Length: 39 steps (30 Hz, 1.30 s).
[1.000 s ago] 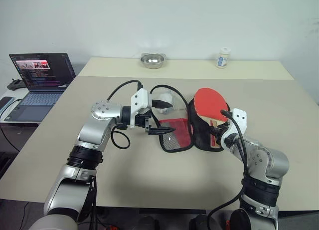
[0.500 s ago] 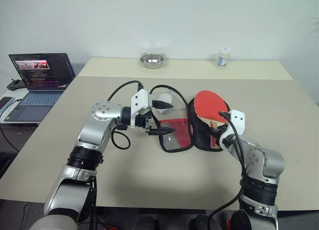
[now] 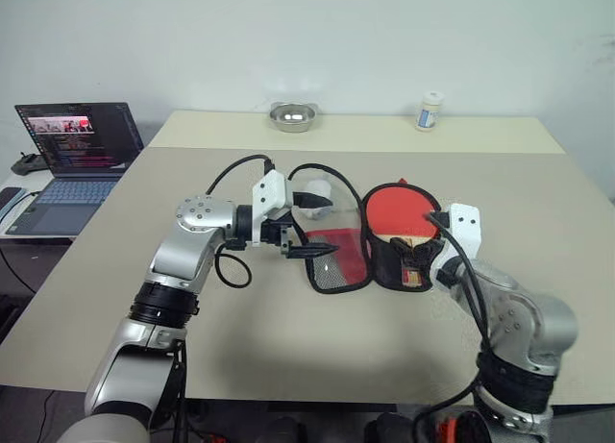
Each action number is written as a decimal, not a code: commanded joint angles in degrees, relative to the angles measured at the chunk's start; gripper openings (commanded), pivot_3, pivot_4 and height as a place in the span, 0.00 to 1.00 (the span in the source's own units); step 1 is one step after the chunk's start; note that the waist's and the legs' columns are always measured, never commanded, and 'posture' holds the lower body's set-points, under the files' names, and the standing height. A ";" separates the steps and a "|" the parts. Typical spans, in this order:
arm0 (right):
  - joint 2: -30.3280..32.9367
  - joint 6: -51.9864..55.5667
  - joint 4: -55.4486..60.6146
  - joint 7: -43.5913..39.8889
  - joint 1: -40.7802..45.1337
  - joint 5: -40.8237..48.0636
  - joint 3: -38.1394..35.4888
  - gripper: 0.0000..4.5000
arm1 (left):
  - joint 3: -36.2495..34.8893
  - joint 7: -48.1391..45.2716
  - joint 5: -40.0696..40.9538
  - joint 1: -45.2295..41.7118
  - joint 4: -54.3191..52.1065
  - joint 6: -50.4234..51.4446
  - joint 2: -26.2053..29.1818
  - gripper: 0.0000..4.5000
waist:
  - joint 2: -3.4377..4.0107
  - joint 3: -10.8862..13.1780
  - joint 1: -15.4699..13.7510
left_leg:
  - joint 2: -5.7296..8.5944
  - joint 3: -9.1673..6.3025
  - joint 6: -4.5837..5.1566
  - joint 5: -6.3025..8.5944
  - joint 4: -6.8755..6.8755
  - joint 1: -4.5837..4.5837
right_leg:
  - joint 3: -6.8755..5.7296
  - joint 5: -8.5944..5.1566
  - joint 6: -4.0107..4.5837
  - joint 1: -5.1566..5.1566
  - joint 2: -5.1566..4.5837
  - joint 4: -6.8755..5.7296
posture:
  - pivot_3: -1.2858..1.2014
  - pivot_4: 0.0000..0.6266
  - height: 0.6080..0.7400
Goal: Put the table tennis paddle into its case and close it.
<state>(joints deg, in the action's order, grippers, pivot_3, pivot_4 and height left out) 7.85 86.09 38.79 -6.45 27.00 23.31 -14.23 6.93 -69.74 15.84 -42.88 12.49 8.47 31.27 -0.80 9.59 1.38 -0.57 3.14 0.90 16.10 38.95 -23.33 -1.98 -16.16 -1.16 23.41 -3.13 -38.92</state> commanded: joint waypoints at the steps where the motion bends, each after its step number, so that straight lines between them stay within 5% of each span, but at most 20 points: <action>1: 8.03 2.15 8.06 -10.05 2.13 7.94 -1.20 1.00 | -2.97 2.00 -0.70 -0.11 2.48 -0.38 2.16 1.00 | 0.00 0.00 0.14 | 0.00 -0.02 0.00 0.00 0.00 0.00 | -0.02 0.00 0.00 0.00 0.00 0.00 | 0.52 0.24 1.00; 3: 15.80 1.10 9.88 -16.50 1.92 11.90 -3.41 1.00 | -3.13 0.72 -0.85 0.11 4.77 -0.04 4.03 1.00 | -0.02 0.01 0.15 | -0.01 -0.06 0.01 0.01 -0.01 0.03 | -0.06 0.00 -0.01 -0.03 0.01 0.01 | 0.52 0.24 1.00; 6: 24.70 -1.29 9.34 -22.60 0.30 15.06 -7.09 1.00 | -2.34 -0.85 -3.47 -1.01 11.18 -3.33 7.15 0.87 | -0.07 0.03 0.13 | 0.00 -0.10 0.02 0.01 -0.03 0.04 | -0.12 -0.01 -0.01 -0.08 0.02 0.08 | 0.52 0.24 1.00; 11: 37.72 -7.52 5.77 -31.07 -4.27 17.27 -11.84 1.00 | 0.20 -0.38 -10.59 -4.68 24.64 -11.25 10.22 0.46 | -0.32 0.17 -0.01 | 0.03 -0.09 0.03 0.02 -0.02 0.03 | -0.15 -0.01 -0.02 -0.10 0.01 0.08 | 0.52 0.24 1.00; 17: 42.63 -11.13 3.64 -33.43 -6.70 19.33 -13.18 1.00 | 1.49 3.50 -15.27 -7.87 33.80 -16.74 6.69 0.01 | -0.68 0.37 -0.45 | 0.00 -0.09 0.03 0.02 -0.01 0.02 | -0.15 -0.01 -0.02 -0.11 -0.03 0.09 | 0.52 0.24 1.00; 24: 48.24 -12.62 4.42 -37.37 -13.33 21.89 -17.49 1.00 | 0.90 0.92 -10.69 -6.93 30.77 -11.93 -5.04 0.01 | -0.90 0.50 -1.77 | 0.01 -0.17 0.03 0.02 0.05 -0.11 | -0.23 0.00 -0.02 -0.10 -0.06 0.14 | 0.52 0.24 1.00; 31: 51.07 -11.68 1.94 -37.84 -18.07 22.63 -24.89 1.00 | 2.49 0.99 -1.72 -9.69 7.25 3.39 -16.95 0.01 | -0.96 0.53 -1.96 | 0.02 -0.20 0.02 0.01 0.11 -0.13 | -0.22 0.01 -0.02 -0.15 -0.08 0.12 | 0.52 0.24 1.00; 39: 50.17 -12.26 -0.35 -33.52 -18.81 22.00 -24.04 1.00 | 4.00 2.77 -4.00 -12.38 12.63 -0.25 -21.30 0.01 | -0.82 0.45 -1.18 | -0.01 -0.06 0.02 0.01 0.04 0.24 | -0.05 0.00 -0.02 -0.26 0.02 -0.04 | 0.52 0.24 1.00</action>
<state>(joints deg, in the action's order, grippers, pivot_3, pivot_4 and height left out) 57.92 74.56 38.39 -41.12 7.70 45.64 -37.37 11.95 -67.05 12.24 -54.77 25.04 10.02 8.85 -1.63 10.04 0.21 -0.61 3.09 0.93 16.11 38.99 -23.07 -2.01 -16.16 -1.18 23.15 -3.08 -38.97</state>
